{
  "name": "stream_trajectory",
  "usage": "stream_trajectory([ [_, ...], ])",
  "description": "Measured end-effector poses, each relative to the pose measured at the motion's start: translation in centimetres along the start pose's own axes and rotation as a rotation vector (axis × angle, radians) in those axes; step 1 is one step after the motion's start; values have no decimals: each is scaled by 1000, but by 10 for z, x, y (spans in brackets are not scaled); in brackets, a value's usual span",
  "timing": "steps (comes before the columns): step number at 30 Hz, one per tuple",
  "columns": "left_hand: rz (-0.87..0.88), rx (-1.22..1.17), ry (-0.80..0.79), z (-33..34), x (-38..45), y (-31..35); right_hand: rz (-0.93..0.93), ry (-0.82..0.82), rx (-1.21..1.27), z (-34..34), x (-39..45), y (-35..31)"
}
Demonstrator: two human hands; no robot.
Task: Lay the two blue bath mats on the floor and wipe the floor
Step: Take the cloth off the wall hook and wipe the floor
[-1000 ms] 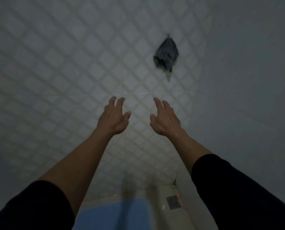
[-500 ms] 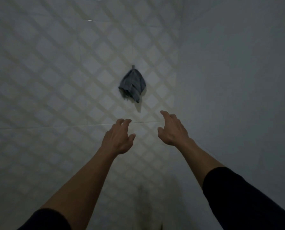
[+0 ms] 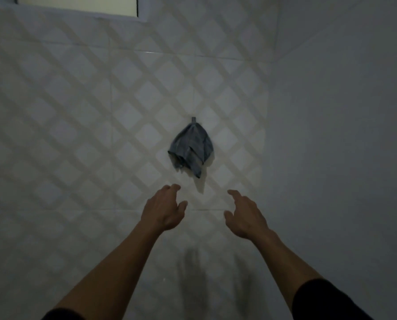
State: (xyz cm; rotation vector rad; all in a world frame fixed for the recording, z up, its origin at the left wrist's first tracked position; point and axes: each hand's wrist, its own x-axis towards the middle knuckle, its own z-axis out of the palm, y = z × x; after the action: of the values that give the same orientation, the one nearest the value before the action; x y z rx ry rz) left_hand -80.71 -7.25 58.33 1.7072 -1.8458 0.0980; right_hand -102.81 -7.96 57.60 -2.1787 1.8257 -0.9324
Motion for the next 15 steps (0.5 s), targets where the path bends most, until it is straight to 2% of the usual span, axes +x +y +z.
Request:
stream_trajectory([
  [5, 5, -24, 60, -8, 80, -17, 1, 56, 5, -6, 79, -15],
  [11, 26, -120, 225, -13, 169, -23, -53, 143, 3, 8, 151, -37],
  [15, -17, -171, 252, -6, 208, -23, -53, 191, 95, 13, 187, -49],
])
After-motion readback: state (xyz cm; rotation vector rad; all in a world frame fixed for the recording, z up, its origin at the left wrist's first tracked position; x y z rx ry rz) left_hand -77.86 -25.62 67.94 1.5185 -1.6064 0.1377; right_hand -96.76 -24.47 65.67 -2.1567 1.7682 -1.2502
